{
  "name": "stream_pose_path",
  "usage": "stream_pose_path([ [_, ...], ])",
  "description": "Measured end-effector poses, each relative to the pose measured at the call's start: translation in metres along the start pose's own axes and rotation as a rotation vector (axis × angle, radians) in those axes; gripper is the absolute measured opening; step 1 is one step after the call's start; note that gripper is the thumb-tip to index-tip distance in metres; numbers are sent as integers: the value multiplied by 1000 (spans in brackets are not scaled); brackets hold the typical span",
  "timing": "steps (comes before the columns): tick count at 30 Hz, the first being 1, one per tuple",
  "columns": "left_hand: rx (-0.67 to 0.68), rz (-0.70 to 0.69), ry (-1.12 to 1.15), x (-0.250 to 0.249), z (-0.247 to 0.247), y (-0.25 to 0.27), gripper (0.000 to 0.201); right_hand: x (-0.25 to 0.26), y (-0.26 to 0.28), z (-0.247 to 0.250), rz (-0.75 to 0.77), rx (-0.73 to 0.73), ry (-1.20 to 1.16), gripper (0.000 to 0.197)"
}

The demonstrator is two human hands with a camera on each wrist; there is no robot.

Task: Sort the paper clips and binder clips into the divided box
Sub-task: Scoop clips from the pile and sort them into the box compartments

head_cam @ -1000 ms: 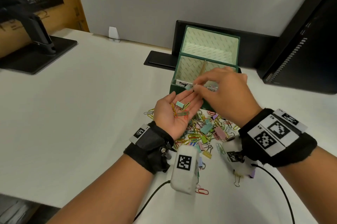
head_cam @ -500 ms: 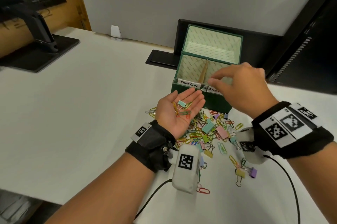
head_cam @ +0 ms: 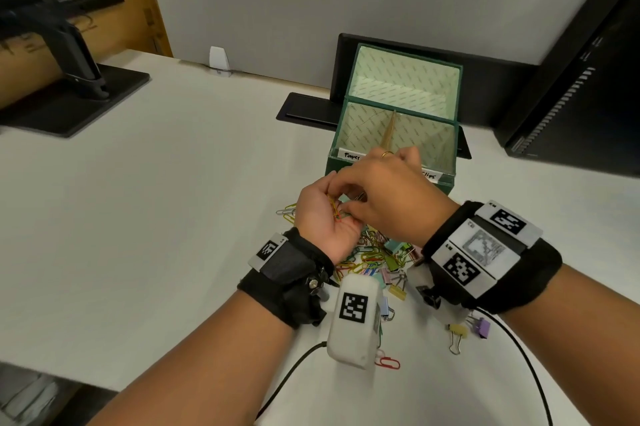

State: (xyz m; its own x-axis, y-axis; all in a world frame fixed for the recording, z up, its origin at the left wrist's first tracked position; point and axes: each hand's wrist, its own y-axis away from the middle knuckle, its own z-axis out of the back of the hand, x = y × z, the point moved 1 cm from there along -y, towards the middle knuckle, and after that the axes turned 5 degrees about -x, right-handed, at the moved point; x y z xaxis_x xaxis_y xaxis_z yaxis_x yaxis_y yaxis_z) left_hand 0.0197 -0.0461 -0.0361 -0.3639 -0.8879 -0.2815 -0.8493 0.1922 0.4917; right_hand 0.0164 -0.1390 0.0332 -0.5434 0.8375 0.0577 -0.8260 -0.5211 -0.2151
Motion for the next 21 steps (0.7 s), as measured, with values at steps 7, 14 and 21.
stream_pose_path([
  [7, 132, -21, -33, -1, -4, 7, 54, -4, 0, 3, -46, -53, -235, 26],
  [14, 136, -9, 6, -2, -5, 9, 45, -13, 1, 21, -86, -82, -381, 28],
  [21, 99, 22, 1, -3, -5, 9, 45, -52, -2, 55, -211, -472, -242, 16],
])
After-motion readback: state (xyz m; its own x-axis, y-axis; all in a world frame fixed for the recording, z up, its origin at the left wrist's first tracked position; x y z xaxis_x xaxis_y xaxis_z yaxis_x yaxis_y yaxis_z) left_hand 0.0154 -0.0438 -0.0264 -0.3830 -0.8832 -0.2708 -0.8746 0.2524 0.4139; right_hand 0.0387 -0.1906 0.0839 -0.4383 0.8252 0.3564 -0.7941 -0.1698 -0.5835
